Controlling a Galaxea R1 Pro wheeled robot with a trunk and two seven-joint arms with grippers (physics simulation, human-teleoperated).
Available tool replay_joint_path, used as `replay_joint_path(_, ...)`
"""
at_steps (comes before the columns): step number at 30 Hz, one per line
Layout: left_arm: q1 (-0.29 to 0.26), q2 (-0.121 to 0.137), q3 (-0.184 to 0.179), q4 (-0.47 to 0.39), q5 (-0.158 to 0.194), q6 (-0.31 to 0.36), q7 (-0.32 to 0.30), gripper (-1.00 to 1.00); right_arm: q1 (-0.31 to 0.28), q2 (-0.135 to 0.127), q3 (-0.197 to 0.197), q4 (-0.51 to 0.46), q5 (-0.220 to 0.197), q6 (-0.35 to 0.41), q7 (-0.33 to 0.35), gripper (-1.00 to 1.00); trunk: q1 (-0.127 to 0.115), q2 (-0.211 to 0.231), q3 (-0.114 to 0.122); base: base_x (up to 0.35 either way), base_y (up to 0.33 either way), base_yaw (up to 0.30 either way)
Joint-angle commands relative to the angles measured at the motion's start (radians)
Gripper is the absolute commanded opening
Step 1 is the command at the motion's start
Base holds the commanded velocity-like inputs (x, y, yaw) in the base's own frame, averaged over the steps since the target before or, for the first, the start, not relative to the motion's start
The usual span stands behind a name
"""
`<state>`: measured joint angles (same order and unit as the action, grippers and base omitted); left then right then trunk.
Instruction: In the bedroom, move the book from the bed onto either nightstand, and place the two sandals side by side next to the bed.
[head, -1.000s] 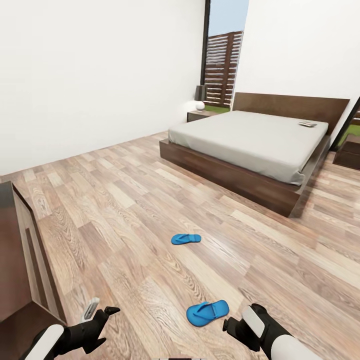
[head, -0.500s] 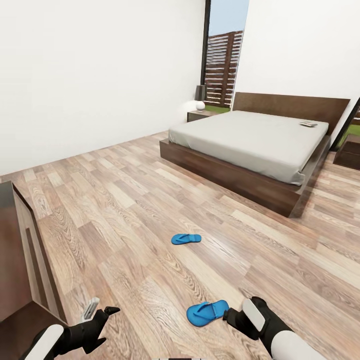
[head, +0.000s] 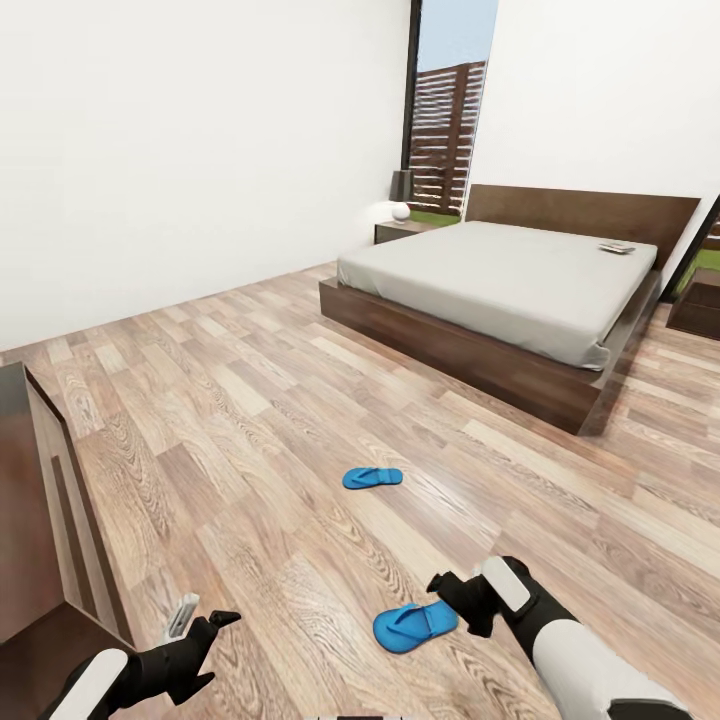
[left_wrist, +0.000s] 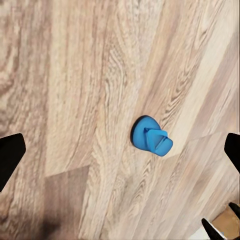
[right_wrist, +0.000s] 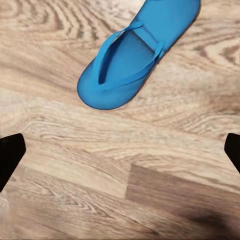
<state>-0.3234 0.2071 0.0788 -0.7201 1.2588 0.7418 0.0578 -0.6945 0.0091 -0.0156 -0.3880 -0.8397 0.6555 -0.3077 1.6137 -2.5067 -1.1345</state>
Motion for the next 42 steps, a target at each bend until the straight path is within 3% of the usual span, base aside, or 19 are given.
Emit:
replay_joint_path(1,0.0,-0.001,0.002,-0.001,0.008,0.005,0.006,1.0,-0.01,0.001,-0.001,0.005,-0.031,0.004,-0.017,1.0,0.0,0.0,-0.001,0.0,0.0,0.0)
replay_joint_path(8,0.0,-0.001,0.003,-0.001,0.008,0.005,0.003,1.0,-0.076,0.002,-0.001,0.075,-0.197,0.006,-0.092,1.0,0.0,0.0,-0.001,0.0,0.0,0.0)
replay_joint_path(9,0.0,-0.001,0.003,-0.001,0.008,0.005,0.004,1.0,-0.086,0.002,-0.001,0.089,-0.251,0.005,-0.109,1.0,0.0,0.0,-0.001,0.0,0.0,0.0)
replay_joint_path(12,0.0,-0.001,0.002,-0.001,0.008,0.006,0.004,1.0,-0.095,0.002,-0.001,0.101,-0.327,0.002,-0.132,1.0,0.0,0.0,-0.001,0.0,0.0,0.0)
replay_joint_path(17,0.0,0.0,0.001,-0.001,0.008,0.007,0.004,1.0,-0.102,0.003,-0.002,0.116,-0.412,-0.019,-0.178,1.0,0.0,0.0,-0.001,0.0,0.0,0.0)
replay_joint_path(29,0.0,0.0,0.0,0.0,0.008,0.008,0.002,1.0,-0.105,0.003,-0.015,0.128,-0.469,-0.133,-0.216,1.0,0.0,0.0,-0.001,0.0,0.0,0.0)
replay_joint_path(42,0.0,0.003,-0.001,0.003,0.007,0.008,0.003,1.0,-0.105,0.002,-0.007,0.129,-0.478,-0.172,-0.263,1.0,0.0,0.0,-0.001,0.026,0.0,0.0)
